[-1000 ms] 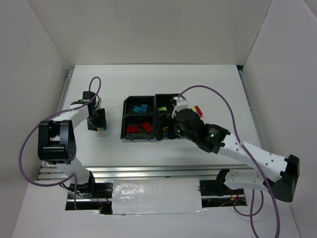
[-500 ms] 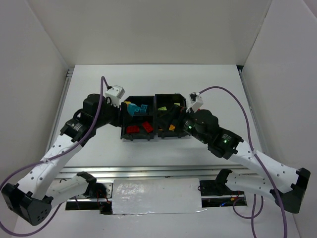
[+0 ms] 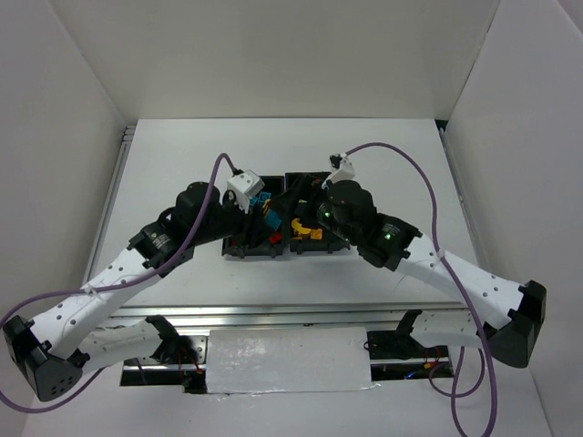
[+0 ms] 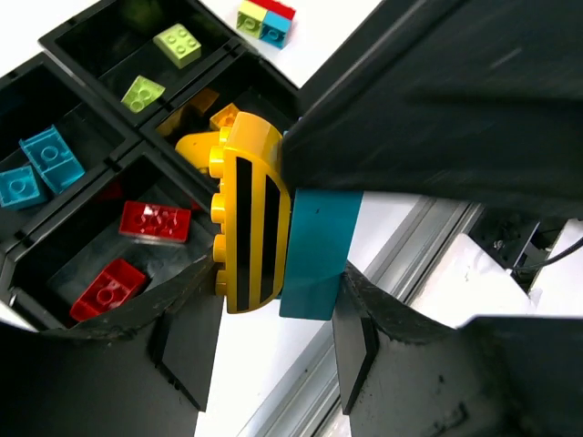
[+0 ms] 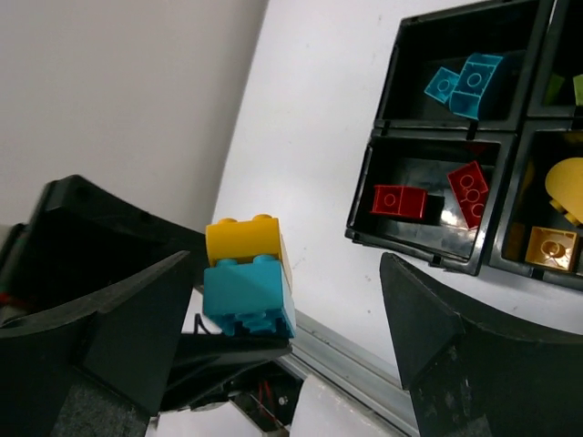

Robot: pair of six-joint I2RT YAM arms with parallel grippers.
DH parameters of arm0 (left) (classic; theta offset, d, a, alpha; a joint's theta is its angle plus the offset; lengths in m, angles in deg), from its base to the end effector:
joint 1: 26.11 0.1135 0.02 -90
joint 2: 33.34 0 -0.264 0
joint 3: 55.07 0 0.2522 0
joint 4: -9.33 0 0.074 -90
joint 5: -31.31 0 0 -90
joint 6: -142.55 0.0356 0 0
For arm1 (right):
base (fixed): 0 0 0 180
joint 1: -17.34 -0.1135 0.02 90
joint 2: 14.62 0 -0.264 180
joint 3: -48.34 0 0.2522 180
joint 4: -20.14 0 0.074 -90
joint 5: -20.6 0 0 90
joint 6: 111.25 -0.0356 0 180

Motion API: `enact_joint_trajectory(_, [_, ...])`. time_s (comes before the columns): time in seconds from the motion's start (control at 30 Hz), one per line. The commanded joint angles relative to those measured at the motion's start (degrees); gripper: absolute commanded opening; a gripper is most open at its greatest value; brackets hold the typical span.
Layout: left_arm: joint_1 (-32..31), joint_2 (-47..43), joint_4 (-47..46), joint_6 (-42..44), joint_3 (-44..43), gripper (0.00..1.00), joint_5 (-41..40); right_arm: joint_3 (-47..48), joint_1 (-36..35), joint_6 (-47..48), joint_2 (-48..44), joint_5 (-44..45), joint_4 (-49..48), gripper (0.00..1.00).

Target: Sort the legos into containers by color

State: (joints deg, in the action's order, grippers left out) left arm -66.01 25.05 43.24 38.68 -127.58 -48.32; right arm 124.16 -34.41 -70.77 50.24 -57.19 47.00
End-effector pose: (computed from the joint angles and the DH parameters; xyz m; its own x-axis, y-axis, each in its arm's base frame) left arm 0.1714 -0.1517 0.3629 -0.4346 0.0560 -0.8989 0.6765 0.6792 -0.2847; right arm 0.1669 0.1996 0.3706 -0.5981 0.4421 -0.6684 -0.2875 0.6602 0.6939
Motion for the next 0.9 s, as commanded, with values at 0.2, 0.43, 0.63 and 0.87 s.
enact_joint_trajectory(0.2, [-2.5,2.1,-6.3,-0.8,-2.5,0.0,-1.1,1.6,-2.0,-0.3,3.5,-2.3,-1.6,0.6])
enact_joint_trajectory(0.43, [-3.0,2.1,-5.5,-1.3,-3.7,0.21,-3.1,-1.4,-2.5,0.4,3.0,-6.3,-6.7,0.0])
enact_joint_trajectory(0.63, [-3.1,1.2,-2.4,-1.0,-5.3,1.0,-0.2,-5.1,-0.3,4.8,0.1,-9.5,-10.1,0.0])
enact_joint_trajectory(0.87, [-3.0,-0.6,3.5,-2.7,-6.0,1.0,6.1,-10.2,7.1,19.3,-8.5,-28.9,-11.5,0.0])
